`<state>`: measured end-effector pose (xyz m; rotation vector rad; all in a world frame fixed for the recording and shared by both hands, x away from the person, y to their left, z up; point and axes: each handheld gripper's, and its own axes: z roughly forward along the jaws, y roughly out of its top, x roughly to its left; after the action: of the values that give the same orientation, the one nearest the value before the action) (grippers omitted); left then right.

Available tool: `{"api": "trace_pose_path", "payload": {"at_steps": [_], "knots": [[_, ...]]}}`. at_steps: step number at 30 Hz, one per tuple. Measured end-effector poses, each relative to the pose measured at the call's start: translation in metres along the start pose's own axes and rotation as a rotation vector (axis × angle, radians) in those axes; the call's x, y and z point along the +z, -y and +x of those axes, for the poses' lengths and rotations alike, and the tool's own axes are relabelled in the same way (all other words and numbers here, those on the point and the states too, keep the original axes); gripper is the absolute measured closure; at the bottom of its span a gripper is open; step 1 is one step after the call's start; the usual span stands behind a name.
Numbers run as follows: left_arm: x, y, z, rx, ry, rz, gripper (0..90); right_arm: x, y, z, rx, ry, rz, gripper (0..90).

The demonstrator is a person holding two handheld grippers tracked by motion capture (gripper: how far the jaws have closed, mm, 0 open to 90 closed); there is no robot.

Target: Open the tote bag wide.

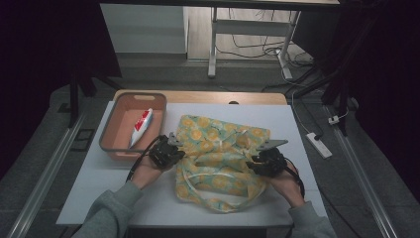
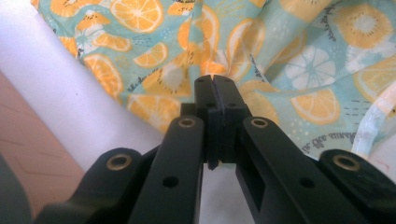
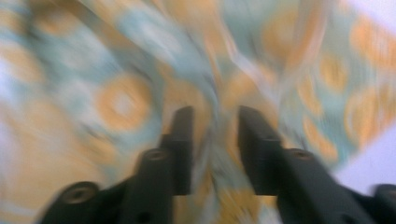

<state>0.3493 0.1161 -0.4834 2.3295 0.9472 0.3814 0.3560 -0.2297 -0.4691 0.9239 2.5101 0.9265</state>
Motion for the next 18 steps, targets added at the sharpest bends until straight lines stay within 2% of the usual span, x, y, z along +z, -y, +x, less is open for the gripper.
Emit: {"api": "trace_pose_path", "payload": {"at_steps": [2,5,8,9,10,12,13,14,16,18], "knots": [[0.002,-0.001,0.0,0.003,0.0,0.007,89.2,-0.004,-0.014,0.011,-0.055,-0.024,-0.04,53.2],[0.003,0.0,0.0,0.005,0.001,0.01,89.1,0.006,-0.033,0.021,-0.133,-0.043,-0.032,45.4],[-0.001,0.0,0.0,-0.001,-0.005,-0.004,88.0,0.033,-0.043,0.016,-0.126,-0.098,0.016,42.1],[-0.003,0.001,-0.001,-0.002,-0.008,-0.017,83.5,0.043,-0.044,0.013,-0.12,-0.122,0.039,43.3],[-0.006,0.001,-0.001,-0.002,-0.006,-0.031,77.2,0.053,-0.043,0.012,-0.123,-0.128,0.067,47.4],[-0.014,0.001,-0.004,-0.002,0.02,-0.067,70.8,0.067,-0.041,0.01,-0.136,-0.134,0.114,56.8],[-0.019,0.0,-0.006,0.001,0.044,-0.088,67.6,0.071,-0.041,0.009,-0.134,-0.144,0.127,66.4],[-0.025,-0.001,-0.009,0.013,0.067,-0.111,63.6,0.073,-0.04,0.008,-0.132,-0.148,0.132,74.2],[-0.035,-0.005,-0.018,0.042,0.112,-0.143,57.4,0.075,-0.041,0.006,-0.114,-0.147,0.123,83.7],[-0.041,-0.009,-0.029,0.075,0.166,-0.163,54.5,0.073,-0.042,0.005,-0.097,-0.164,0.091,88.1]]}}
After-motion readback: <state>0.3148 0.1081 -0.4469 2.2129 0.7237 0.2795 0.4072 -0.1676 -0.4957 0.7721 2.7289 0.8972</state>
